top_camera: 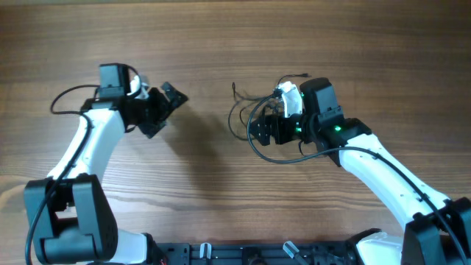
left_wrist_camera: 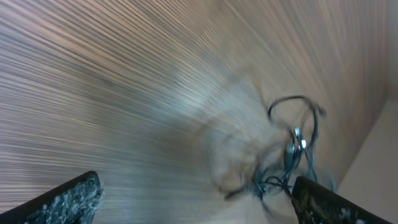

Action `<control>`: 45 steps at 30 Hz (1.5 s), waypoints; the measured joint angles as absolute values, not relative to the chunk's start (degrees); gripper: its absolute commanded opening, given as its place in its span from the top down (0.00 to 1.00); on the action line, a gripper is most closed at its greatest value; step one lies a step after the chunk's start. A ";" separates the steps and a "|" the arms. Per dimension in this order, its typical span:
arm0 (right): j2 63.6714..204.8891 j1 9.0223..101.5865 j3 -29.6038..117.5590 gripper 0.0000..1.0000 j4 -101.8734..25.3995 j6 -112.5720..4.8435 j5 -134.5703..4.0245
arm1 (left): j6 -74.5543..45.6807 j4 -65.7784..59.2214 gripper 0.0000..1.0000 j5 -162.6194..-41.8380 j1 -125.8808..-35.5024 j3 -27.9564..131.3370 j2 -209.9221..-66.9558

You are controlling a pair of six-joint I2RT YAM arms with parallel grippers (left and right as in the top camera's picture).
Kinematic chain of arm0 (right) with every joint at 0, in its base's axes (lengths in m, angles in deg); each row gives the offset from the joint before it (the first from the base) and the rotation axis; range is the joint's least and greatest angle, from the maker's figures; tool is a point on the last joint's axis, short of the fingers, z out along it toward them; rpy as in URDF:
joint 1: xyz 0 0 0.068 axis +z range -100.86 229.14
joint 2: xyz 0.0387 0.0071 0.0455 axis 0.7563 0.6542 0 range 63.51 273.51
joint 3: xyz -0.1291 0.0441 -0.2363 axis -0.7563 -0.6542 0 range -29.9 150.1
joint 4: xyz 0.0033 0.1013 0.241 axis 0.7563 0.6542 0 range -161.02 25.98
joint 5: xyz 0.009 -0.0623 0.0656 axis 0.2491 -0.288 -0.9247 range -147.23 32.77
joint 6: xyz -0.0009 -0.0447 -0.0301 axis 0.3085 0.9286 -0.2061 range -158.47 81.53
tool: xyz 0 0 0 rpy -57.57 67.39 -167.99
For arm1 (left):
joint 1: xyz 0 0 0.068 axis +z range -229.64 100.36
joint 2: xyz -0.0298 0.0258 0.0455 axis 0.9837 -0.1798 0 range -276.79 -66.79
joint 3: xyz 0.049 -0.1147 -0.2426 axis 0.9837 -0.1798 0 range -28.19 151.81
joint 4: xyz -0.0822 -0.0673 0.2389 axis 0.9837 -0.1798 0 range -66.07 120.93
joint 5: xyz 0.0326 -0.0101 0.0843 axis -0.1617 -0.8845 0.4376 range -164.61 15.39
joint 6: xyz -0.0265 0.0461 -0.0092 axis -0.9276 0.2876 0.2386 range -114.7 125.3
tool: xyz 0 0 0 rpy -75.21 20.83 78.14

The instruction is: Untangle cables

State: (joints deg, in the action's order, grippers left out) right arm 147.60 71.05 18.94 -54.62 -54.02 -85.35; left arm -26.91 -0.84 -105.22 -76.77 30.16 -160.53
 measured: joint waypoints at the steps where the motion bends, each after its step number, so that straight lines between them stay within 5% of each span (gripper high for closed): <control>1: 147.43 70.66 18.94 0.00 -55.34 -55.44 -85.26 | -26.91 -0.32 0.00 -105.49 -78.23 30.16 -160.53; 5: 142.05 68.89 18.96 0.00 -56.78 -60.36 -86.40 | -26.93 2.00 0.01 -106.18 -82.95 30.16 -160.53; 11: 133.33 68.69 19.01 0.00 -56.87 -63.92 -80.02 | -27.04 10.22 0.18 -106.27 -91.08 30.16 -160.53; 15: 132.89 68.69 19.01 0.00 -55.89 -70.02 -71.60 | -27.06 18.65 0.40 -105.99 -99.32 30.05 -160.53; 19: 132.89 68.69 19.03 0.00 -50.79 -77.99 -61.98 | -26.95 22.55 0.42 -103.98 -106.89 30.05 -160.83; 26: 132.87 66.68 19.03 0.00 -40.22 -85.64 -49.85 | -26.95 24.64 0.61 -97.42 -114.32 30.05 -166.30; 28: 132.87 65.74 19.03 0.00 -39.43 -86.02 -49.15 | -26.99 24.88 0.70 -96.24 -115.26 30.05 -167.08; 31: 132.87 65.15 19.03 0.00 -38.82 -86.28 -48.63 | -26.64 25.52 0.96 -93.40 -116.48 30.05 -168.11; 39: 132.87 65.15 19.03 0.00 -38.38 -86.28 -48.85 | -26.91 23.40 0.96 -87.89 -115.80 30.05 -168.77; 45: 132.87 65.15 19.03 0.00 -38.40 -86.28 -49.07 | -23.19 18.04 0.96 -87.72 -112.05 29.94 -153.71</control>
State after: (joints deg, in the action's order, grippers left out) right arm 132.87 65.15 19.03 -38.40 -86.28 -49.07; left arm -23.19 18.04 -87.72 -112.05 29.94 -153.71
